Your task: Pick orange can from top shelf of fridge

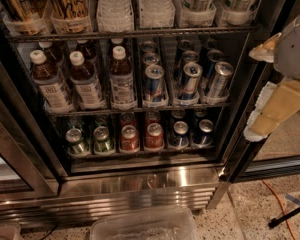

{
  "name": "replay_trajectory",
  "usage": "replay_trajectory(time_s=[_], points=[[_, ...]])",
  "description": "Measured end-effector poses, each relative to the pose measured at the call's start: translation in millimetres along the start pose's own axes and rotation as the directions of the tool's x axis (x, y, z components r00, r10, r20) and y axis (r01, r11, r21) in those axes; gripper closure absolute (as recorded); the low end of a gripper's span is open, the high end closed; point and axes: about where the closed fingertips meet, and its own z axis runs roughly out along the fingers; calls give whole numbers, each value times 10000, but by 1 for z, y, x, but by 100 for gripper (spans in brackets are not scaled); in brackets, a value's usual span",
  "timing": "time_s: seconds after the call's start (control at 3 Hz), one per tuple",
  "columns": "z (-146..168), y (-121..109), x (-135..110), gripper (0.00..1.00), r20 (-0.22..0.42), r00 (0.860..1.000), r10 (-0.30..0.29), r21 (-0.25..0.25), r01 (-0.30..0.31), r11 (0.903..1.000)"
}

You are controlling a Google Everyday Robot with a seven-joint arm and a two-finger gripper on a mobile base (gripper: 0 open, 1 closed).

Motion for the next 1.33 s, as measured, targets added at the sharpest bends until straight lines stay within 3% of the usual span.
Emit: replay_trajectory(time_s=[0.33,0.67,1.33], points=[[12,13,-27,0,1486,9889,82,142,-104,9998],[23,26,-60,0,3072,9516,33,399,-163,9991],[44,39,-127,0,5393,8420,-106,442,-157,9989]])
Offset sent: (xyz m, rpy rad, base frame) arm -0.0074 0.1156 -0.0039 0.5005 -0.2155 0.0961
